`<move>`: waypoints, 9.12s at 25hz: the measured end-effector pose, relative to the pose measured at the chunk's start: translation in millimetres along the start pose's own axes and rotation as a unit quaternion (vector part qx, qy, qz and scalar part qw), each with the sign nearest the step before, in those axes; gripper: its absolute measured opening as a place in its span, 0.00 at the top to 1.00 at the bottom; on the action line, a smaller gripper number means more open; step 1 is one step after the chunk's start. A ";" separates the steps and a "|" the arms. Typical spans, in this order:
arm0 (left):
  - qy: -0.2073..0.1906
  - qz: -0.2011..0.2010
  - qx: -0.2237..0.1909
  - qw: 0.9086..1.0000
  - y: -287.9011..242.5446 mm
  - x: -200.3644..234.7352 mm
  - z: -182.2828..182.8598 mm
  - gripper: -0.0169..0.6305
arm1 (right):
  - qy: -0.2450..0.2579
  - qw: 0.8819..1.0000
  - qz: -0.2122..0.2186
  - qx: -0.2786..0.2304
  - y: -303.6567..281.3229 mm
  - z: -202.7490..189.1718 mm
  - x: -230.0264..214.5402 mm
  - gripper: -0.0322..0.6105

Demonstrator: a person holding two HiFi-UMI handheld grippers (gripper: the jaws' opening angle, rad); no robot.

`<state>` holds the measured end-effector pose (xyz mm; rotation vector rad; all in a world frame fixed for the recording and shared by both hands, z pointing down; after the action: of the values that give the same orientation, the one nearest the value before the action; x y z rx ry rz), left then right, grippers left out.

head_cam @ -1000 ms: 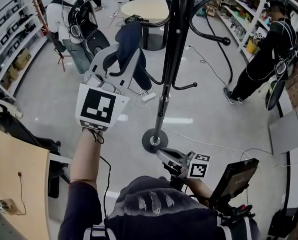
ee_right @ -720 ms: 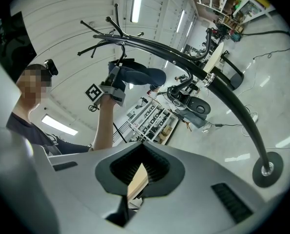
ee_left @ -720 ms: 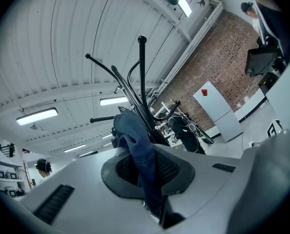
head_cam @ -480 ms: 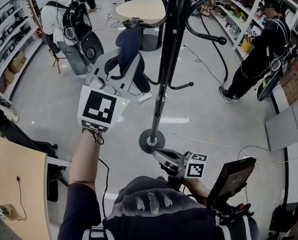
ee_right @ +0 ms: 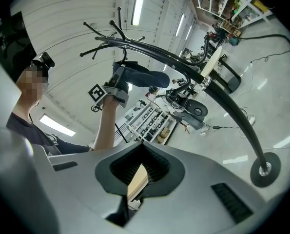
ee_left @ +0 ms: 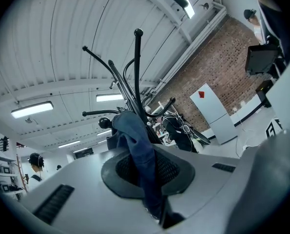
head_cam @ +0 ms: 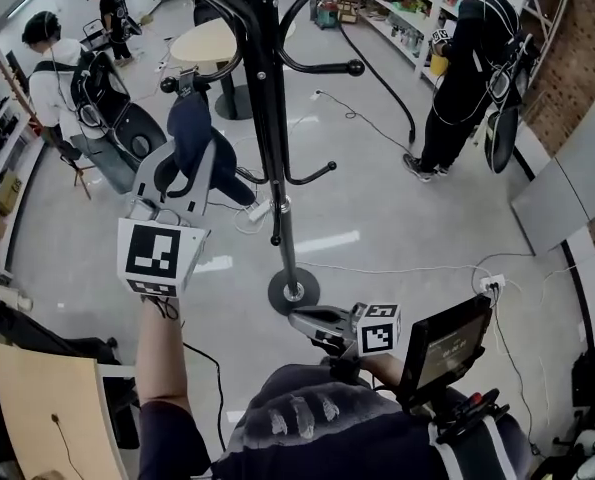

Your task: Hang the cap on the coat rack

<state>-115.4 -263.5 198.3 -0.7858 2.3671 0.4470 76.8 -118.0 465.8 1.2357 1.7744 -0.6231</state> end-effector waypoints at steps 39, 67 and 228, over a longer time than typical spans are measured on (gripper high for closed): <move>0.035 -0.052 -0.002 0.998 -25.1 -20.9 -3.8 0.91 | -0.003 1.000 -0.009 -0.018 9.5 -4.2 6.1 0.95; 0.035 -0.081 0.003 0.996 -42.6 -32.0 -6.3 0.91 | -0.012 1.000 -0.009 -0.025 11.2 -3.1 4.0 0.95; 0.252 -0.226 0.068 0.939 219.8 -327.5 44.7 0.96 | 0.027 0.998 -0.003 -0.059 143.6 -132.8 102.8 0.95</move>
<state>-22.6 66.5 398.5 -1.4695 2.5108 -0.1305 146.3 91.5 454.5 1.1769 1.8336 -0.4849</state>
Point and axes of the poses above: the fingertips, and each gripper's own axes: y backward along the fingers, x to its left, z out of its top, the point moved 9 cm from there along y, backward along the fingers, and after that the axes turned 9 degrees about -y, right-handed, at the moved point
